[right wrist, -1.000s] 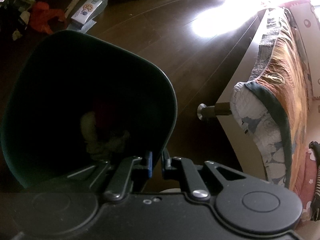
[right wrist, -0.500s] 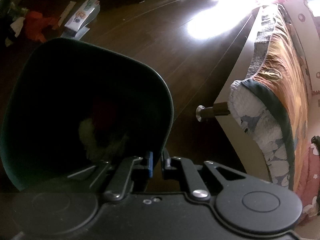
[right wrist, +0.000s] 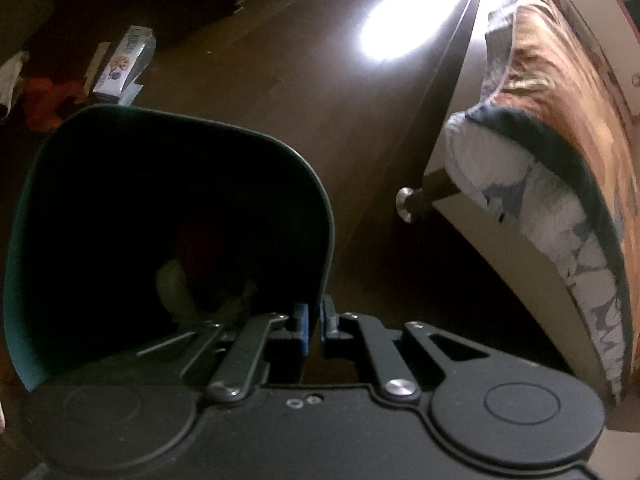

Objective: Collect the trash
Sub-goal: 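Grasp the white cloth with the left tool and lift, then carry the white cloth over the bin and open the left tool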

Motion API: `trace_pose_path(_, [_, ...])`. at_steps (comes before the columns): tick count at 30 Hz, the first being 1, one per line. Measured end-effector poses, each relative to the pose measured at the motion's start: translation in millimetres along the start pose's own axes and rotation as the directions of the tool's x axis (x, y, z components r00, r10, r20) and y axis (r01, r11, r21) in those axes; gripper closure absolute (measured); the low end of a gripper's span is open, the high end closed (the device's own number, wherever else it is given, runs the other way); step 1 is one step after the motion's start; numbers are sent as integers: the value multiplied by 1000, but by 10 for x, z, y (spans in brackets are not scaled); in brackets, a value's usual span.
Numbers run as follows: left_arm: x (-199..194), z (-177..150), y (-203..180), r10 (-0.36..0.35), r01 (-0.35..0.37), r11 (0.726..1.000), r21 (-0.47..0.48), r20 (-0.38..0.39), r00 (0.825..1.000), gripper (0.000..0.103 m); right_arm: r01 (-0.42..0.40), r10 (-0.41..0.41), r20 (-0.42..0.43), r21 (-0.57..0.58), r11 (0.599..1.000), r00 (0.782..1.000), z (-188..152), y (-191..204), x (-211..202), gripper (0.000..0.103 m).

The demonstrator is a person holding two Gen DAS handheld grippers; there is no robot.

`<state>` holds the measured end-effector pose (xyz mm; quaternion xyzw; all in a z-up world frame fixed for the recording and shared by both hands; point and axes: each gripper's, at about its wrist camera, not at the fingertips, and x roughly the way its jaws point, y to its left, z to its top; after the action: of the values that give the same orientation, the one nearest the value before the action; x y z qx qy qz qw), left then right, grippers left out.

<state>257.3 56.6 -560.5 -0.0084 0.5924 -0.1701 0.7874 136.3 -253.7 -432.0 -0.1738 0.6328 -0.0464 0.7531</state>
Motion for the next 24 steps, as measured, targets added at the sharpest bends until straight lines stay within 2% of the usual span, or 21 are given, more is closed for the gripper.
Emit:
trace_pose_path(3, [-279, 153, -536, -69, 64, 990, 122, 38, 997, 76, -6, 6, -17, 27, 1000, 1000, -63, -64, 37, 98])
trace_pose_path(6, [-544, 248, -1099, -167, 145, 958, 246, 68, 984, 76, -21, 24, -38, 59, 998, 999, -126, -161, 66, 97])
trace_pose_path(10, [-796, 237, -1792, -283, 237, 889, 392, 62, 957, 76, -39, 44, -62, 80, 996, 997, -221, -230, 83, 97])
trace_pose_path(14, [-839, 119, -2350, -357, 318, 811, 491, -15, 934, 76, -48, 58, -98, 105, 993, 994, -350, -292, 128, 95])
trace_pose_path(16, [-805, 22, -2596, -379, 351, 769, 534, -62, 923, 76, -54, 70, -122, 135, 989, 990, -457, -328, 162, 95])
trace_pose_path(19, [-716, -148, -2902, -381, 384, 722, 576, -132, 915, 76, -66, 94, -147, 187, 980, 985, -591, -369, 186, 94])
trace_pose_path(24, [-394, -356, -3312, -337, 416, 647, 638, -251, 908, 76, -78, 129, -177, 269, 960, 976, -807, -363, 163, 93])
